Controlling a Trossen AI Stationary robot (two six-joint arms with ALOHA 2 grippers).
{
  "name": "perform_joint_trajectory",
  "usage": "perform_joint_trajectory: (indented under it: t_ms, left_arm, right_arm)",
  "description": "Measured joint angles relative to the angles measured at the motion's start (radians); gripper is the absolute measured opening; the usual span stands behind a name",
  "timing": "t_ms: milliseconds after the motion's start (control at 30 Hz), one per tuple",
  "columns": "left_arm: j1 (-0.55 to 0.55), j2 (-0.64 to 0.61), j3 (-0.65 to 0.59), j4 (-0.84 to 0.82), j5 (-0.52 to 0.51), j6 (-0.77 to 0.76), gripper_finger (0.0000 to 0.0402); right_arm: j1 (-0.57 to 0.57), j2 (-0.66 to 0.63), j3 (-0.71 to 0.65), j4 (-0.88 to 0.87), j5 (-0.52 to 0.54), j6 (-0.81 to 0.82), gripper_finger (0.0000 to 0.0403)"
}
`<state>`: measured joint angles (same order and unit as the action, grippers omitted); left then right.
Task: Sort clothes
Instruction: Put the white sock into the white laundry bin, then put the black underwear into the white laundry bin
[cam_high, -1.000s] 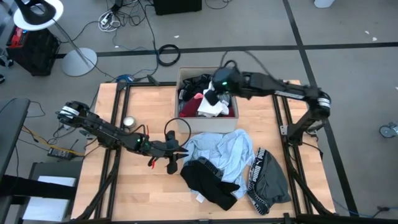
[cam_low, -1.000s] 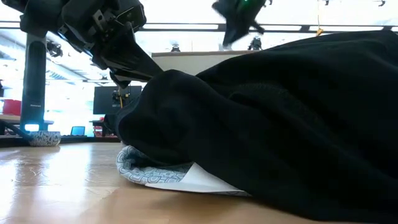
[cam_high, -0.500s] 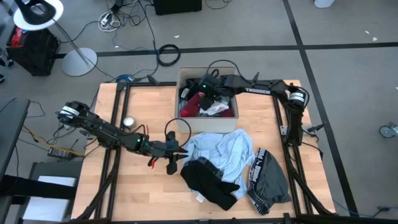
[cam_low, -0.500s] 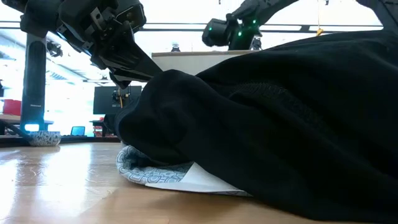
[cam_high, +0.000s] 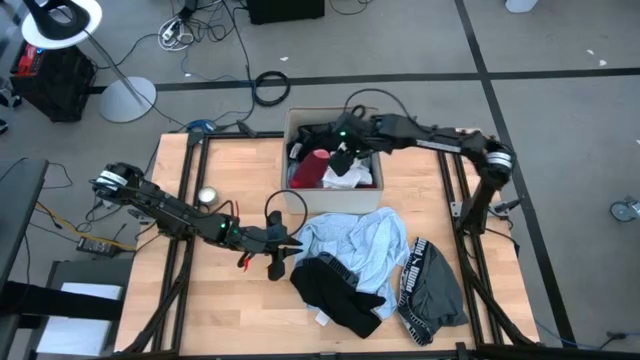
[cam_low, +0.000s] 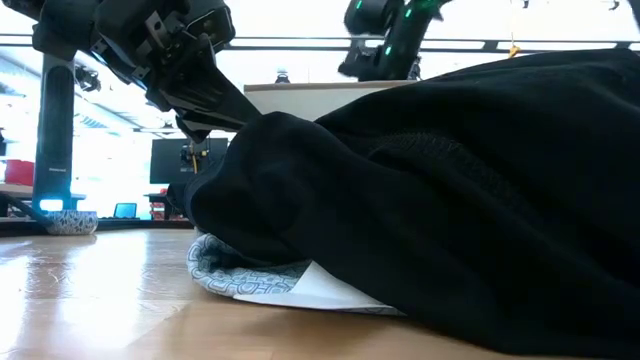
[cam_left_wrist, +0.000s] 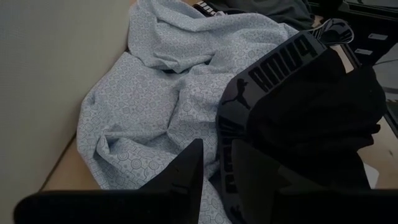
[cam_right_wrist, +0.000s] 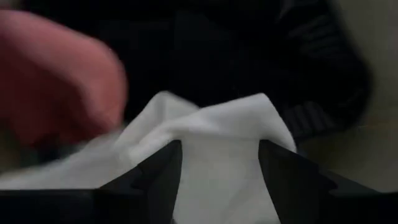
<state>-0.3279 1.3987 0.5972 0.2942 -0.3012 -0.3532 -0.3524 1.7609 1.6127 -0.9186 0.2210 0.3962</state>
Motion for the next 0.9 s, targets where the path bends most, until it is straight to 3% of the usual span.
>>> perform_joint_trajectory:
  t_ms: [167,500,667,900]
  left_arm:
    - [0.0,0.0,0.0,0.001,0.0,-0.04,0.0089]
    - [-0.021,-0.001,0.031,0.066,0.068,-0.052,0.0089]
    - [-0.046,-0.001,0.102,-0.036,0.067,-0.047,0.0089]
    - [-0.049,0.0,0.143,-0.092,0.074,-0.046,0.0089]
  right_arm:
    - [0.04,-0.131,0.0,-0.049,0.036,-0.019,0.0218]
    - [0.229,-0.292,0.0,-0.127,0.233,-0.019,0.0216]
    - [0.354,-0.321,0.0,-0.247,0.371,0.094,0.0216]
    - [0.549,-0.332,-0.034,-0.385,0.467,0.325,0.0216]
